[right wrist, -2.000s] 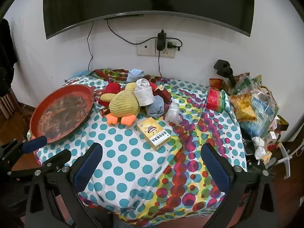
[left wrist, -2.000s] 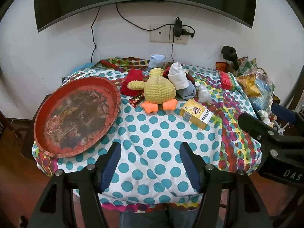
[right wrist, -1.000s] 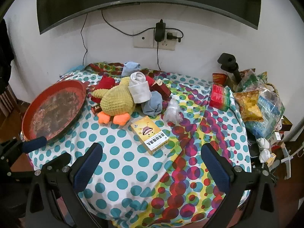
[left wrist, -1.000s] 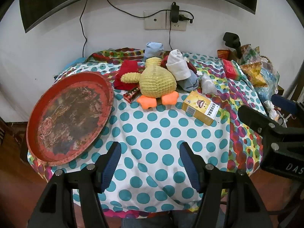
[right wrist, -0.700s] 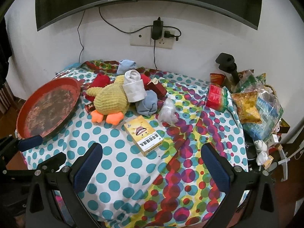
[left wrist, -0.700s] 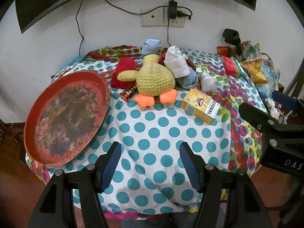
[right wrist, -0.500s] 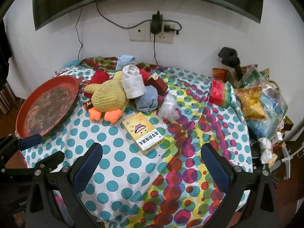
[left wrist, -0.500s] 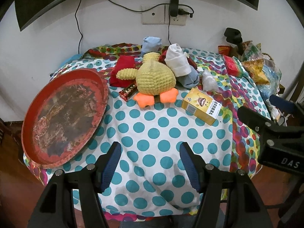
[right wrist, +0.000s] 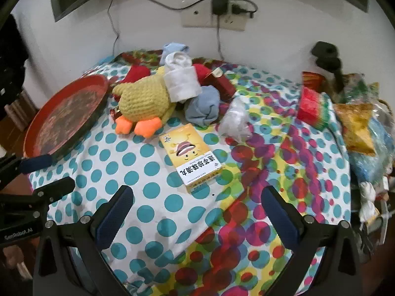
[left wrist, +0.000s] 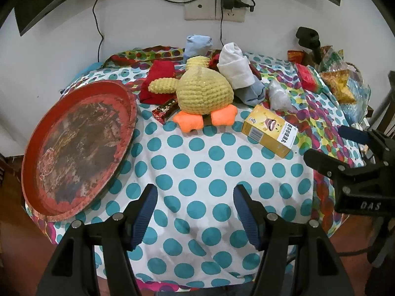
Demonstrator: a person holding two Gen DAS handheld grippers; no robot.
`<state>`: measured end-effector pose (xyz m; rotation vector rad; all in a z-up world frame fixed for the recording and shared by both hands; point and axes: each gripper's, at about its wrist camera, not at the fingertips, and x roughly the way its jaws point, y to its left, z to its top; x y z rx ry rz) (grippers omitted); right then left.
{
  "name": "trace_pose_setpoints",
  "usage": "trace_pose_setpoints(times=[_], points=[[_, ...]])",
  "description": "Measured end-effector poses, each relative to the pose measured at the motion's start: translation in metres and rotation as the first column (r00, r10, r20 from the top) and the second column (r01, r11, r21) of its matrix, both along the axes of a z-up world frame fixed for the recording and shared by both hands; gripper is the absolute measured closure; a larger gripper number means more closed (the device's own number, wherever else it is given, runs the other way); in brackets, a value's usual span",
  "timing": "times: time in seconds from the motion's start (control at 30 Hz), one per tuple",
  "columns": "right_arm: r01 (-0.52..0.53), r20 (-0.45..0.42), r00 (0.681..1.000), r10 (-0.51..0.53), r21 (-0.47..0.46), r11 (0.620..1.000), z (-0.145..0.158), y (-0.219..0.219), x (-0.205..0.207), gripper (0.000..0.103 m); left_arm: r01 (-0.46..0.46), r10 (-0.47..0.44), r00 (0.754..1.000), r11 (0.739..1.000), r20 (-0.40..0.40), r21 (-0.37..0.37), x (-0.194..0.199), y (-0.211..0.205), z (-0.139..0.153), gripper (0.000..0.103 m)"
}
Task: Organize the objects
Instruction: 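Move both tools toward the white rolled sock and yellow box, then grasp the white rolled sock with the left tool while the right tool grasps the yellow box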
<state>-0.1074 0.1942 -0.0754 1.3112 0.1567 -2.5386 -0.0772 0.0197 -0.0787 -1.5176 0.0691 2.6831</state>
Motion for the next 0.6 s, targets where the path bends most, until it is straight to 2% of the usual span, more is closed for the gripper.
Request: trace_pose_setpoints(times=[0.3,0.6], points=[[-0.084,0.008,0.997,0.083,0.047,0.995,-0.022,-0.003,-0.029,0.001,-0.015,0.015,1.0,1.0,0.019,-0.004,-0.013,-0.002,-0.01,0.037],[-0.143,-0.033,0.989,0.148,0.112,0.983,-0.038,-0.014,-0.052,0.002,-0.011,0.012,0.999,1.0,0.046,-0.01,-0.029,-0.002,-0.02,0.037]])
